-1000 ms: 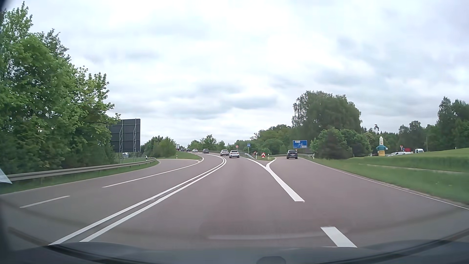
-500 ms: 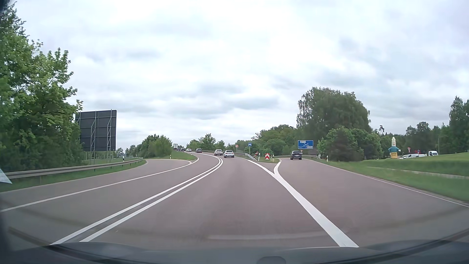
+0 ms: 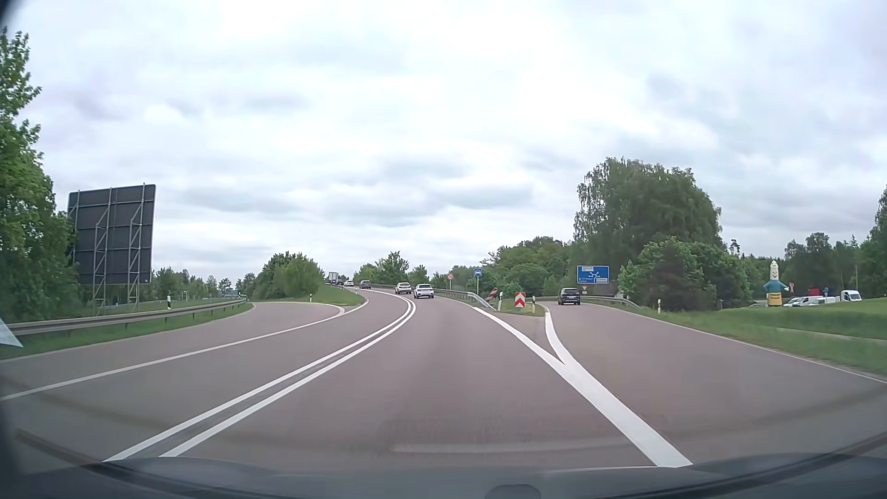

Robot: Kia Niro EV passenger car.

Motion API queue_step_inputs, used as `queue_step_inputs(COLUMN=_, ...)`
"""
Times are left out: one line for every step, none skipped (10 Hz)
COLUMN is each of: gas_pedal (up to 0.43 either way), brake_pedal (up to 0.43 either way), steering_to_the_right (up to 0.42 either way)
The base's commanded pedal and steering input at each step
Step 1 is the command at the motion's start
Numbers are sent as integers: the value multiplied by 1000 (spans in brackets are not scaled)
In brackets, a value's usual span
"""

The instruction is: Follow the waypoints while adhering to traffic rules and regulations

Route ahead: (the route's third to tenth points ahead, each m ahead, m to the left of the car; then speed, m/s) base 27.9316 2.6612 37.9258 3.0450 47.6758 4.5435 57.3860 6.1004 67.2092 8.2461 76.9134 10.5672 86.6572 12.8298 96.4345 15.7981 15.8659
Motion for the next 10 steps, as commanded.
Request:
queue_step_inputs(gas_pedal=130, brake_pedal=0, steering_to_the_right=-11)
queue_step_inputs(gas_pedal=130, brake_pedal=0, steering_to_the_right=-10)
queue_step_inputs(gas_pedal=138, brake_pedal=0, steering_to_the_right=-11)
queue_step_inputs(gas_pedal=150, brake_pedal=0, steering_to_the_right=-10)
queue_step_inputs(gas_pedal=150, brake_pedal=0, steering_to_the_right=-10)
queue_step_inputs(gas_pedal=150, brake_pedal=0, steering_to_the_right=-11)
queue_step_inputs(gas_pedal=150, brake_pedal=0, steering_to_the_right=-11)
queue_step_inputs(gas_pedal=150, brake_pedal=0, steering_to_the_right=-10)
queue_step_inputs(gas_pedal=150, brake_pedal=0, steering_to_the_right=-10)
queue_step_inputs(gas_pedal=150, brake_pedal=0, steering_to_the_right=-10)
